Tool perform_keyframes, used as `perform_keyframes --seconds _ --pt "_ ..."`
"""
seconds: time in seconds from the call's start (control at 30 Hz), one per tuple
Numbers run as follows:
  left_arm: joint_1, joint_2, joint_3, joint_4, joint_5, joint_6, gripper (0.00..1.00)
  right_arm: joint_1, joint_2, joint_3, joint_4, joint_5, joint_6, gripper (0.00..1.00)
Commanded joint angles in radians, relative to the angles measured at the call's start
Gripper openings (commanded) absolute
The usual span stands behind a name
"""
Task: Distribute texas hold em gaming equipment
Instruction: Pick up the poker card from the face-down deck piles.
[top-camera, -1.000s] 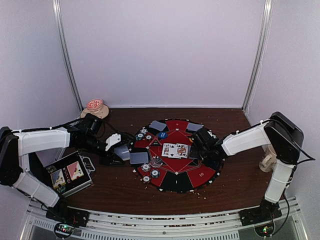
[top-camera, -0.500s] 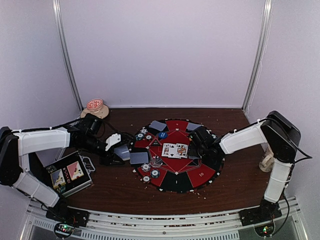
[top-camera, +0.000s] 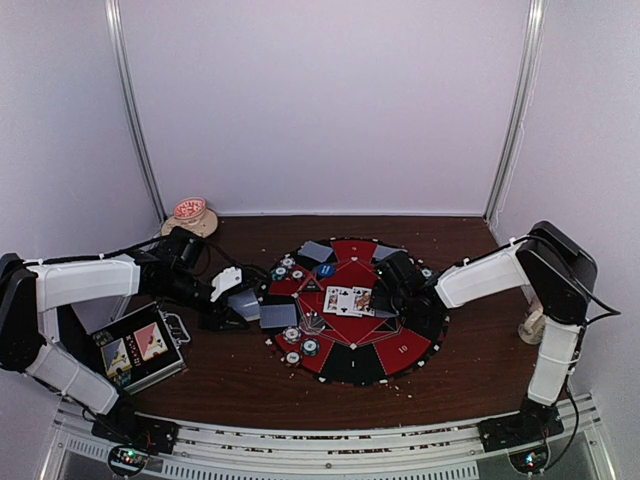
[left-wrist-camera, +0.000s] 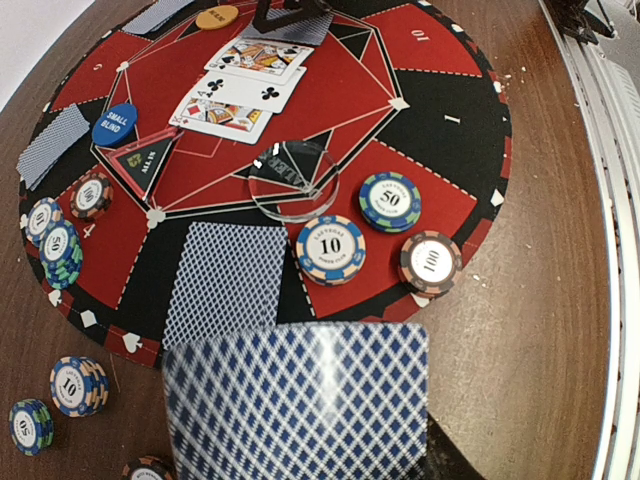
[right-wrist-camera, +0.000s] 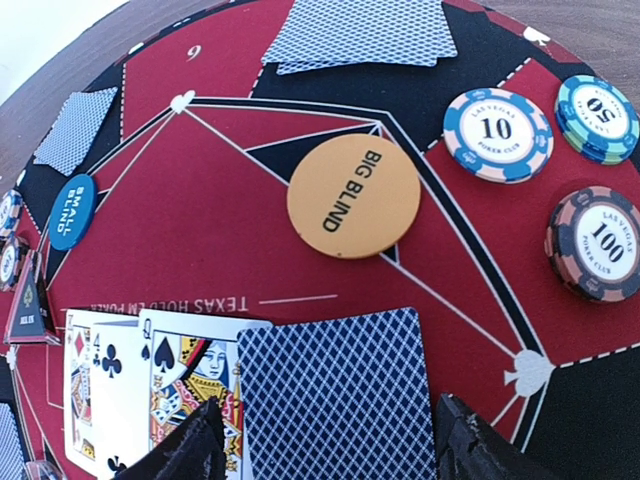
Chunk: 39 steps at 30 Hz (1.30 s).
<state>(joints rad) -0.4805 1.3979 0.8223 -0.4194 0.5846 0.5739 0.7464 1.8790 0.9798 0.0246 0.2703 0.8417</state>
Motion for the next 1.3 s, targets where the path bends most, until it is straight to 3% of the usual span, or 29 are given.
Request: perform_keyframes --seconds 0.0,0.57,0.77,1.0,1.27 --pt "0.001 -0.014 -0.003 0.027 0.014 0.002 0.46 0.035 0.023 0.023 0.038 -0.087 0.034 0.72" --pt "0.002 -0.016 -0.003 0.026 0.014 0.001 0.46 0.061 -0.032 0.08 -0.095 0.061 0.039 0.74" --pt "0.003 -0.013 -0.003 0.027 0.014 0.001 0.46 0.063 -0.165 0.051 -0.106 0.098 0.004 0.84" --pt "0.001 -0.014 -0.003 0.027 0.013 0.001 0.46 0.13 -0.25 -0.007 0.151 -0.131 -0.126 0.94" --pt "0.001 -0.019 -0.005 0.027 0.015 0.002 0.46 0.213 -0.052 0.123 0.333 -0.467 -0.101 0.93"
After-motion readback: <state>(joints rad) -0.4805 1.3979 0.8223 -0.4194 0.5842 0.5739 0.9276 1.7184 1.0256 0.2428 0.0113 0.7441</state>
